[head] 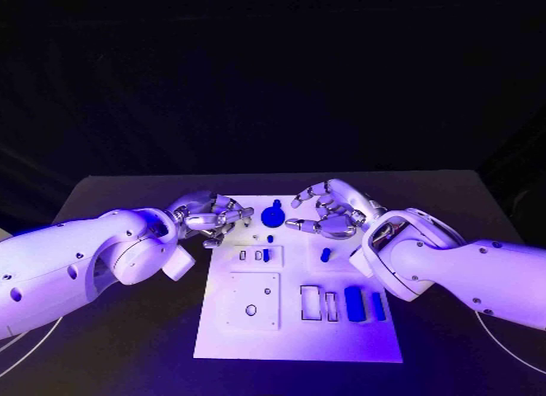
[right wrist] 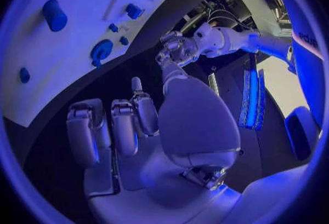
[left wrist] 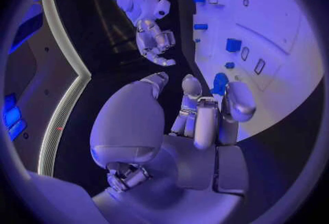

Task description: Assemble the parts on the task board

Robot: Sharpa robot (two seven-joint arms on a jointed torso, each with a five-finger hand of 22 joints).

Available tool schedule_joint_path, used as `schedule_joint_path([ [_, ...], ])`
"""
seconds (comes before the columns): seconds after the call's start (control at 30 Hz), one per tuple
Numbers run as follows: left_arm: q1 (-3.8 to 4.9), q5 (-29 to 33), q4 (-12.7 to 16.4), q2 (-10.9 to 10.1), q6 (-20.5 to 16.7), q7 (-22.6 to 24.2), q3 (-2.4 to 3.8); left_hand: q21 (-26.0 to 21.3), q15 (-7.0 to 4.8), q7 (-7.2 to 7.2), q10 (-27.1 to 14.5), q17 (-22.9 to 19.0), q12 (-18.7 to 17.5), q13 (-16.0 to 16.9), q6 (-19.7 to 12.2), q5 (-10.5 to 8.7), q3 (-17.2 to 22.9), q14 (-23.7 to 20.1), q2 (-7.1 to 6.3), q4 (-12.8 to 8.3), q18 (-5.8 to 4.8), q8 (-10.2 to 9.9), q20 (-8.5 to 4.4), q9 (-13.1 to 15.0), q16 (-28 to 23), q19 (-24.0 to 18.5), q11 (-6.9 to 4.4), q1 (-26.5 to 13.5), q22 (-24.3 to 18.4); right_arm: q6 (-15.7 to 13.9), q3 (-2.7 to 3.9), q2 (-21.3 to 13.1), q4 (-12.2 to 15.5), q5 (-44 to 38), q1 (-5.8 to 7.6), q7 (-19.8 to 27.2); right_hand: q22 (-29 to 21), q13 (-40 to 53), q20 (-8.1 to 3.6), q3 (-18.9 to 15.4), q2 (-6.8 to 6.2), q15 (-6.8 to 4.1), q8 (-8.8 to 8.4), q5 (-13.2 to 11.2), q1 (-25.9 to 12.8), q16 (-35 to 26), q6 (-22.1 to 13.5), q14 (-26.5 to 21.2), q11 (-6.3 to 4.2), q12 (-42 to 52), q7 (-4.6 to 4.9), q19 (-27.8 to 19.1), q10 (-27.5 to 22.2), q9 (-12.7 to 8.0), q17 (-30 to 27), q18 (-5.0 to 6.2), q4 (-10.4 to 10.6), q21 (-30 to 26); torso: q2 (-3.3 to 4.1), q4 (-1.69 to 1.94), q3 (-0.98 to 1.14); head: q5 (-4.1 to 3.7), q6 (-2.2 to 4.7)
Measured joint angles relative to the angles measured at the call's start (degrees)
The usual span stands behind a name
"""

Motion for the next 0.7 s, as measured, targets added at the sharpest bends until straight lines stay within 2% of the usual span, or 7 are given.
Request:
schedule_joint_path([
  [0.07,0.54,-2.2,-0.4,0.6,0.7,-2.7,-0.03,0.5,-0.73,-0.73,1.6,0.0,2.0,1.9,0.7,0.25,0.0,-0.1,0.28,0.0,0.0,1.7,-0.67,1.2,0.3,0.7,-0.67,0.3,1.0,-0.4,0.05,-0.3,-0.4,3.0,0.24,1.6,0.0,0.0,0.0,0.0,0.54,0.0,0.54,1.4,0.5,0.0,0.3,0.0,-0.07,0.0,-0.34,0.0,-0.1,0.1,0.0,0.0,0.0,0.0,-0.12,-0.01,0.01,0.18,-0.14],
  [0.2,2.2,-6.5,-1.5,2.4,2.8,-9.0,-0.01,0.5,-0.83,-0.8,1.9,0.0,2.7,2.6,0.7,0.25,-0.5,0.0,1.13,0.2,0.0,3.1,-1.06,2.4,0.3,1.1,-0.97,-0.8,1.5,-1.4,0.12,-0.8,-1.8,9.2,1.03,4.4,0.0,0.0,0.0,0.0,0.68,0.0,0.57,2.1,0.7,0.0,0.3,0.0,-0.17,0.0,-0.34,0.0,-0.2,0.1,0.0,0.0,0.0,0.0,-0.38,-0.01,0.03,0.25,-0.99],
  [0.33,3.97,-10.3,-2.8,4.3,5.8,-15.5,0.01,0.7,-0.92,-1.17,1.9,0.0,2.9,2.4,0.3,0.25,-1.7,0.0,1.36,0.2,0.0,3.5,-1.15,3.1,0.3,1.1,-0.97,-3.2,1.7,-2.3,0.19,-1.3,-3.3,14.5,2.35,6.1,0.0,0.0,0.0,0.0,0.67,0.0,0.56,2.1,0.7,0.0,0.3,0.0,-0.17,0.0,-0.34,0.0,-0.2,0.1,0.0,0.0,0.0,0.0,-0.59,0.03,0.07,0.37,-1.63],
  [0.47,5.38,-13.4,-4.2,6.5,8.4,-20.3,-0.08,0.7,-0.92,-1.15,1.9,0.0,2.9,1.9,-0.1,-0.1,-2.2,0.0,1.17,0.2,0.01,3.7,-1.15,3.3,0.3,1.1,-0.97,-4.1,1.7,-2.7,0.19,-1.7,-5.0,17.8,3.95,6.9,0.0,0.0,0.0,0.0,0.67,0.0,0.56,2.1,0.7,0.0,0.3,0.0,-0.17,0.0,-0.35,0.0,-0.2,0.1,0.0,0.0,0.0,-0.2,-0.74,0.03,0.03,0.22,-1.92],
  [0.57,6.21,-15.4,-5.5,8.2,10.3,-23.6,-0.38,0.7,-0.92,-1.15,1.9,0.0,3.1,2.2,-0.1,-0.12,-2.6,0.0,1.21,0.2,0.01,3.8,-1.15,3.5,0.3,1.1,-0.97,-4.9,1.7,-2.8,0.24,-1.9,-6.2,19.5,4.73,7.3,0.0,0.0,0.0,0.0,0.67,0.0,0.56,2.1,0.7,0.0,0.3,0.0,-0.24,0.0,-0.34,0.0,-0.2,0.1,0.0,0.0,0.0,-1.1,-0.77,-0.02,0.03,0.22,-2.07],
  [0.7,6.77,-17.7,-6.6,10.0,12.8,-27.0,-0.73,0.7,-0.92,-1.05,2.2,0.0,3.9,3.4,-0.6,-0.43,-3.2,0.0,1.45,0.2,0.02,3.9,-1.15,3.7,0.3,1.1,-0.92,-5.5,1.7,-2.8,0.21,-2.0,-7.2,21.0,5.08,7.7,0.0,0.0,0.0,0.0,0.67,0.0,0.56,2.1,0.7,-0.3,0.3,0.0,-0.42,-1.0,-0.34,0.0,-1.0,0.1,0.0,0.0,0.0,-3.0,-0.77,-0.04,0.05,0.29,-2.11],
])
